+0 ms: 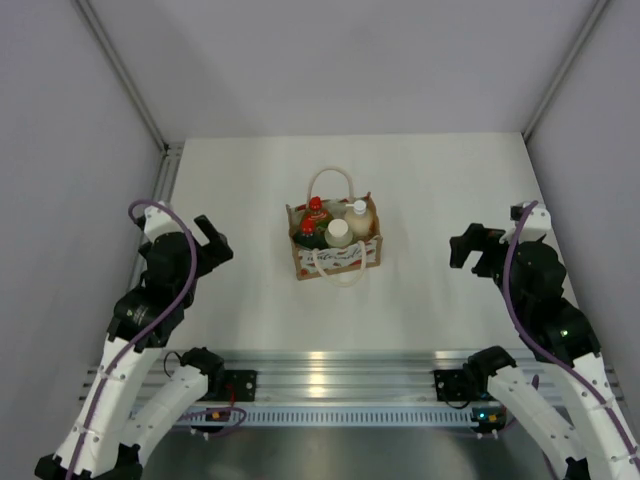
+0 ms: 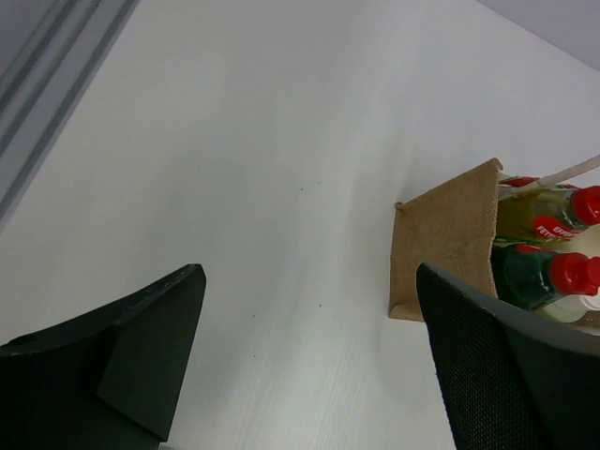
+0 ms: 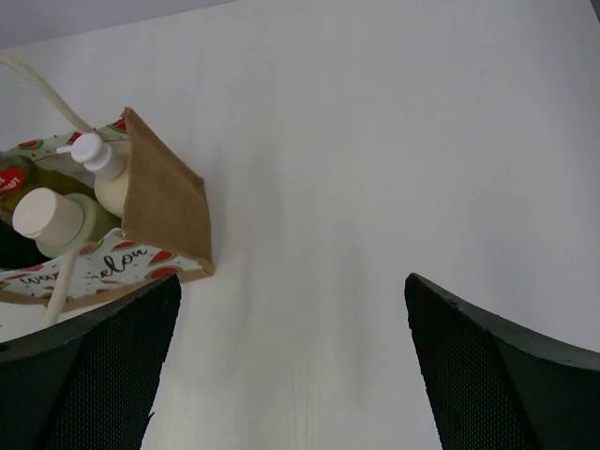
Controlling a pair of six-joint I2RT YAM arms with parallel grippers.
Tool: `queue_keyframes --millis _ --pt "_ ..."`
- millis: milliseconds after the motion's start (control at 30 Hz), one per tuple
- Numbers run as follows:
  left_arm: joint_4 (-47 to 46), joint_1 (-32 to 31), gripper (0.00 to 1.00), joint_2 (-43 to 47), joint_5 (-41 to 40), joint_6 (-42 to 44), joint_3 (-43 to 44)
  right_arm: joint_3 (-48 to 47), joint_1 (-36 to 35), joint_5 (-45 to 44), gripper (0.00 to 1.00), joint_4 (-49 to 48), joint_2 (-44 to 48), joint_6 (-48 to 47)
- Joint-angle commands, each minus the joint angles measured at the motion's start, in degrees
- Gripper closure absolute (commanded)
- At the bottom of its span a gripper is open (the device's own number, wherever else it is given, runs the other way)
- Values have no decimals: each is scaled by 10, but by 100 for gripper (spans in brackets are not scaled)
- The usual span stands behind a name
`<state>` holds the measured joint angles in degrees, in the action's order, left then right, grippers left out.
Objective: Take the personal care products out of the canvas bag
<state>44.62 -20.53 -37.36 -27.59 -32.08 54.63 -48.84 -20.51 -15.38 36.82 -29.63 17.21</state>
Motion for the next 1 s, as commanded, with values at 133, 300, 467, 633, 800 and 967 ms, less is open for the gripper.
queue_keyframes --millis 133,300,467,633,800,967 --pt "-40 -1 2 -54 94 -119 26 -21 -6 3 1 -23 3 16" --pt "-173 -2 1 -117 308 -184 -9 -13 -6 73 1 -40 7 9" --pt "-243 -18 2 -241 367 -211 -16 -10 -6 143 0 -63 4 -2" --pt "-250 -45 2 -301 314 -218 -17 -6 -6 142 1 -63 15 -11" --pt "-250 -57 2 -295 268 -220 -36 -2 -6 139 1 -72 11 -17" --pt "-283 -57 2 -297 269 -229 -61 12 -5 187 0 -111 -17 1"
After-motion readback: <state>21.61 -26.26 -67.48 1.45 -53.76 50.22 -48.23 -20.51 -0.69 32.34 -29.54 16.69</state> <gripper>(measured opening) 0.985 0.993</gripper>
